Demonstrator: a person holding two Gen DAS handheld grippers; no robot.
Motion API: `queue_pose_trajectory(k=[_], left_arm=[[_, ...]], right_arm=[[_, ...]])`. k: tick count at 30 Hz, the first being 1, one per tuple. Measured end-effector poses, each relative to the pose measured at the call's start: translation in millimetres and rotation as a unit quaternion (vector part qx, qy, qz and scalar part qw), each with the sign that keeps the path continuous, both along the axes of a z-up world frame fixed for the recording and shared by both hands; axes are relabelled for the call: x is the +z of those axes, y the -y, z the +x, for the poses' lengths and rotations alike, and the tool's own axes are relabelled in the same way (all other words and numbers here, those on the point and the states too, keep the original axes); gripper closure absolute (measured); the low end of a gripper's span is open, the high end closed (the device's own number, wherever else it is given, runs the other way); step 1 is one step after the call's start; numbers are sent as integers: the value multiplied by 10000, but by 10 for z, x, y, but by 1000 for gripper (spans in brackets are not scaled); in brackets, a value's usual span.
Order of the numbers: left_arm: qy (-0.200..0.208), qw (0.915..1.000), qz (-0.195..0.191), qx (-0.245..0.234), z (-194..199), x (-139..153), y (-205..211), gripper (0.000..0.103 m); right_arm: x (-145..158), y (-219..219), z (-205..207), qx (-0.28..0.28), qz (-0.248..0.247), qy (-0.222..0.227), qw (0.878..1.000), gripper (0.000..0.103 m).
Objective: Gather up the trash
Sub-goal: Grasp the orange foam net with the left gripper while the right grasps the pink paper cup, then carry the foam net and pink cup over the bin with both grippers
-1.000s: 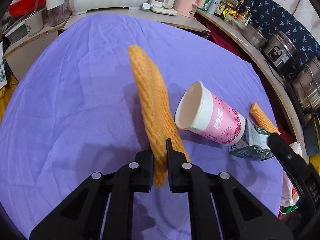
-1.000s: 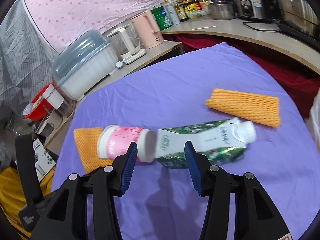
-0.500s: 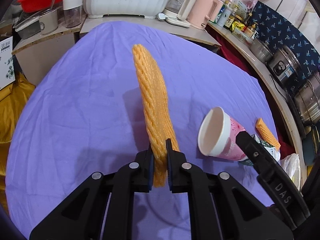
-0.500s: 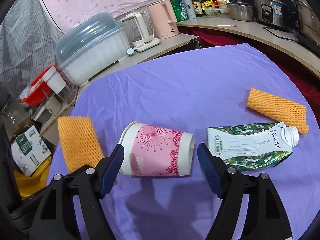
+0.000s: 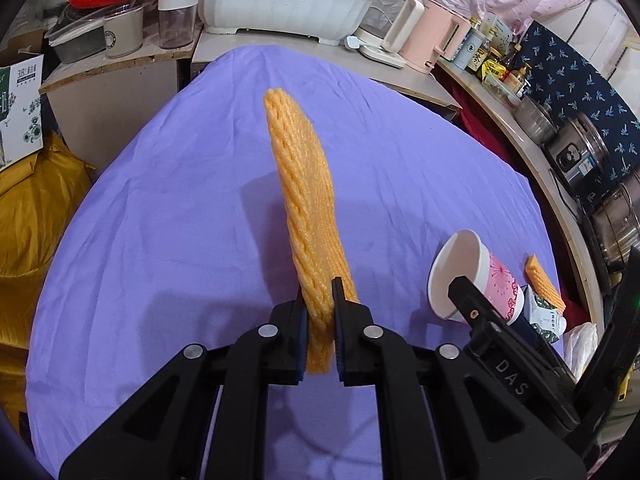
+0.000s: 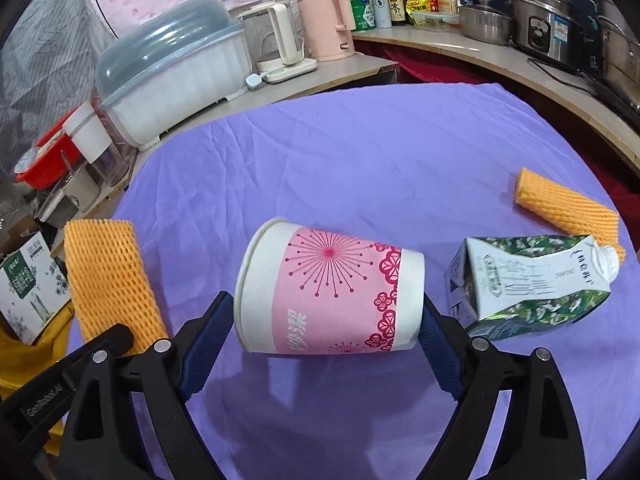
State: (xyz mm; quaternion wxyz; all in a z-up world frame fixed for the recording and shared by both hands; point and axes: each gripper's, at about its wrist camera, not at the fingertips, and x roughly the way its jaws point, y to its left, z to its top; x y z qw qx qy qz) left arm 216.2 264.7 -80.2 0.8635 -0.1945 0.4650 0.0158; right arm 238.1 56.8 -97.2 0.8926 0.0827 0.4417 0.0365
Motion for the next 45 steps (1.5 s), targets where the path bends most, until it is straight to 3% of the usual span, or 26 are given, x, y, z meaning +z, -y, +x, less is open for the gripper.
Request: queue_pose_trajectory(k=[9,19,34,45], left_arm=[[49,9999,-30,-96,-37,44,12,93],[291,9991,-25,-319,-193,271,238,93],[674,9930,123,-966,-541,664,1030,93],[853,9827,352,-1607,-813,827,1876,93]], right_arm=[[48,18,-68,-27,104,105,9999,21],[376,257,-358,-168,142,457,9987,21],[769,1020,-934,-738,284,851,9932,21],[873,1849,-1394,-1333,442,1068,9843,21]])
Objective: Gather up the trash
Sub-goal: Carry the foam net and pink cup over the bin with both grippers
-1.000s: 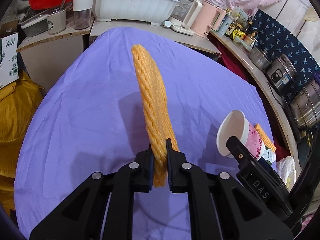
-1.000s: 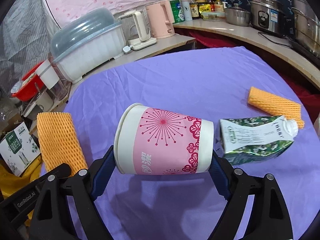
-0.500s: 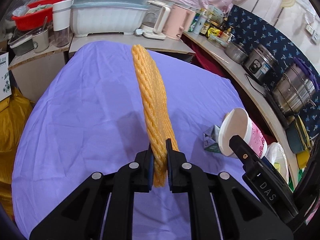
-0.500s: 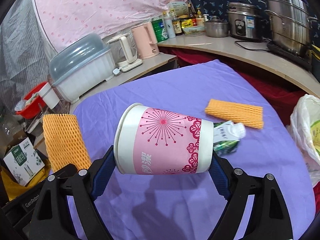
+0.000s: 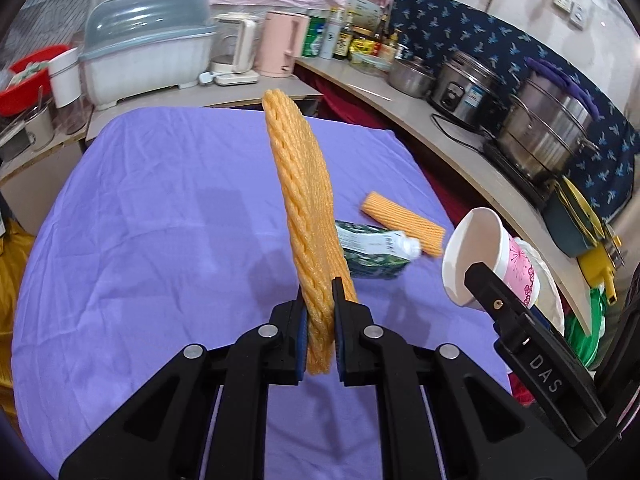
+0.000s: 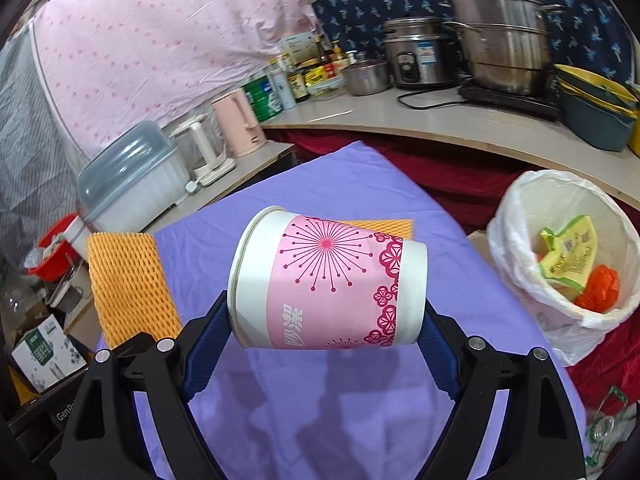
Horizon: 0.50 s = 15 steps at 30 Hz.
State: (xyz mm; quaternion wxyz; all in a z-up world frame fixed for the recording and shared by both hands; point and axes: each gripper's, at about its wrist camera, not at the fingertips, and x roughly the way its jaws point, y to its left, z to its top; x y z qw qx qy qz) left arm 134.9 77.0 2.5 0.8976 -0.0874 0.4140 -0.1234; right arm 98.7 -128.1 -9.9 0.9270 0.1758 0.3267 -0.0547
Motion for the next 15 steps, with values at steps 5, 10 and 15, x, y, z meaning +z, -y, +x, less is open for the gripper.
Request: queue_pose_trajectory(k=[5,10,15], left_arm=[[60,9992,141,-371,-87,40,492,93],[96,9964,262,-799,-149,52,1001,93],[142,9903,411,-1319,-260,35,1570,93]], right_arm=[[10,463,-212,-340,92,51,9994,21],[-4,991,-470,-760,170,94,9969,21],[-87,1546,-761,-1314,320,98,9908,21]])
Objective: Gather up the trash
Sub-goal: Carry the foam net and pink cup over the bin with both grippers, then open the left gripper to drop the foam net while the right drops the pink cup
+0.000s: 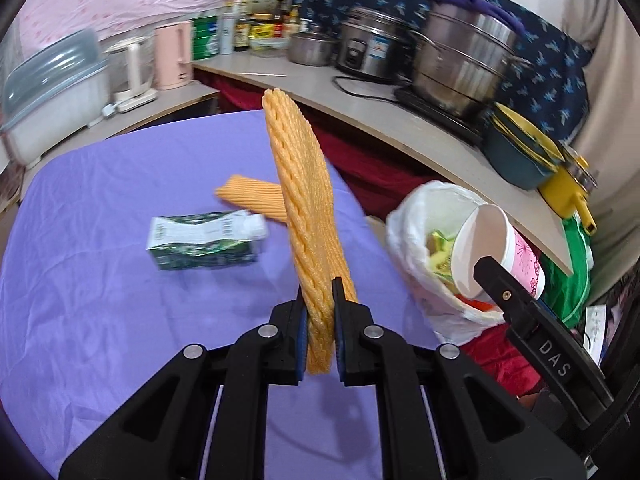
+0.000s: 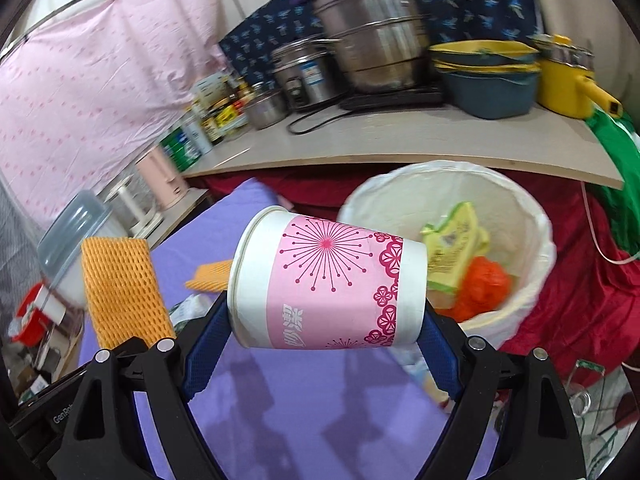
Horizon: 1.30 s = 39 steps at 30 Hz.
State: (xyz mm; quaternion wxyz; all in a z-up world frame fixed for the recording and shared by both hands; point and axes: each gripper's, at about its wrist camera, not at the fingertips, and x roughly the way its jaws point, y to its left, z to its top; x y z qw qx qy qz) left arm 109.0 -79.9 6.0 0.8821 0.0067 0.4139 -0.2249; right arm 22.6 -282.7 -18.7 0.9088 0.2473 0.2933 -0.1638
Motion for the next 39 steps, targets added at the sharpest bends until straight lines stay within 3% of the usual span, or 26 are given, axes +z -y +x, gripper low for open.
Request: queue_pose_trajectory(k=[15,29,30,34,36,39], left_arm=[[-17,9911,193,-1314,-172,-104,1337,92],[-347,9842,324,-1706,286,-457,2015,90],[-393,9842,347,-1692,324,-489,2024,85],[-399,9873,308,-1506,421,-542,1981,45],[-362,9896,260,-1368,461,-539,1913,39],[-374,9920,231,-1186,527,-532,1805,39]], right_arm=[[-213,1142,-491,-1125,206,-12,9934,21],[-303,1523,-152,-1218,134,-102,9924,21],[-316,1531,-122,-1213,148,-112,9924,21],[-369,1549,42,-1154,198,-150,9930,20],[-381,1546,100,-1140,211,-131,9932,20],[-384,1520,210,-1038,220,-145,9942,20]])
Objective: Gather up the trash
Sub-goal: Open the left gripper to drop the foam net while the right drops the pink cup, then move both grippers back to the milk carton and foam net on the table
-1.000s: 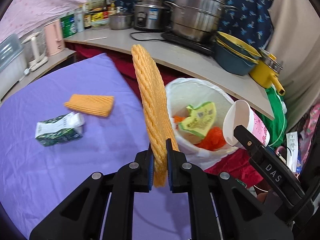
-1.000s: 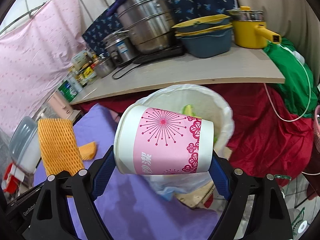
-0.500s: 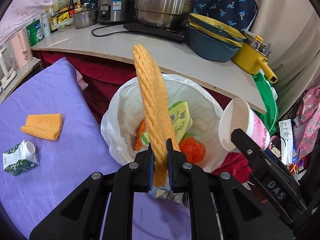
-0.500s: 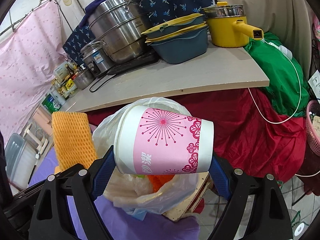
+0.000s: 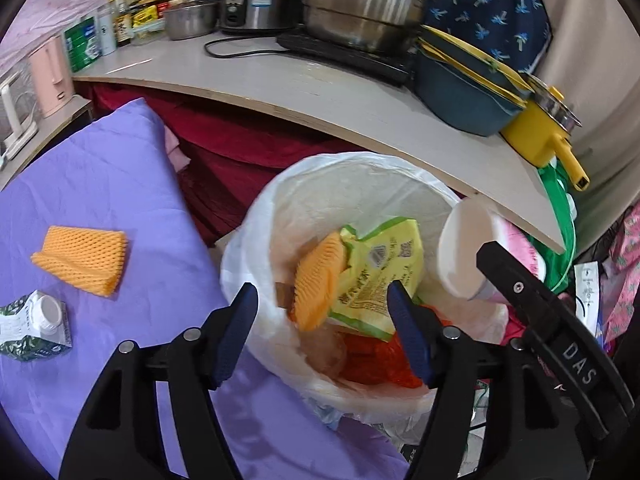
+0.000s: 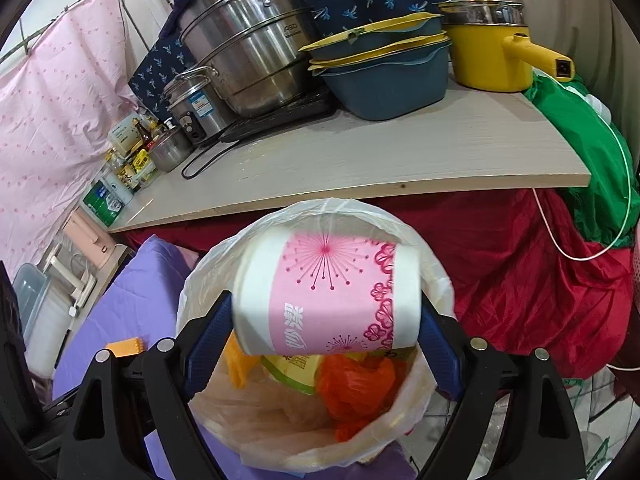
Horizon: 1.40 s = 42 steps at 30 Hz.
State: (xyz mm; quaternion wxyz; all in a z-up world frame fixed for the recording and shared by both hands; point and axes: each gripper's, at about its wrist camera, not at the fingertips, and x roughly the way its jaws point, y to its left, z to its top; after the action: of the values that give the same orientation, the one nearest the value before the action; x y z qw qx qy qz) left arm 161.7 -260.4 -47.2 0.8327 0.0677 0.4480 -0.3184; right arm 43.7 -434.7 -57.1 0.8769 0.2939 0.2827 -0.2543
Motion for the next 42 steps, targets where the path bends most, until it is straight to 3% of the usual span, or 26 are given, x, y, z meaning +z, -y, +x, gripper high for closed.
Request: queue_pose_trajectory(k=[18,21,27,42], left_arm=[[237,9970,61,736,-11,92,-721,37],[221,9959,33,874,-32,97,-872,31],[229,9939,16,1077,-62,104,-1190,31],[58,9800,16,1990,75,5,-2198,28]], right_arm=[[133,-482,-30,352,-71,84,9993,20],[139,-576,-21,431,-45,74,9990,20],[151,-858,30,680,-65,39,9977,20],[38,-1628,438,1485,-34,-164,9888,20]])
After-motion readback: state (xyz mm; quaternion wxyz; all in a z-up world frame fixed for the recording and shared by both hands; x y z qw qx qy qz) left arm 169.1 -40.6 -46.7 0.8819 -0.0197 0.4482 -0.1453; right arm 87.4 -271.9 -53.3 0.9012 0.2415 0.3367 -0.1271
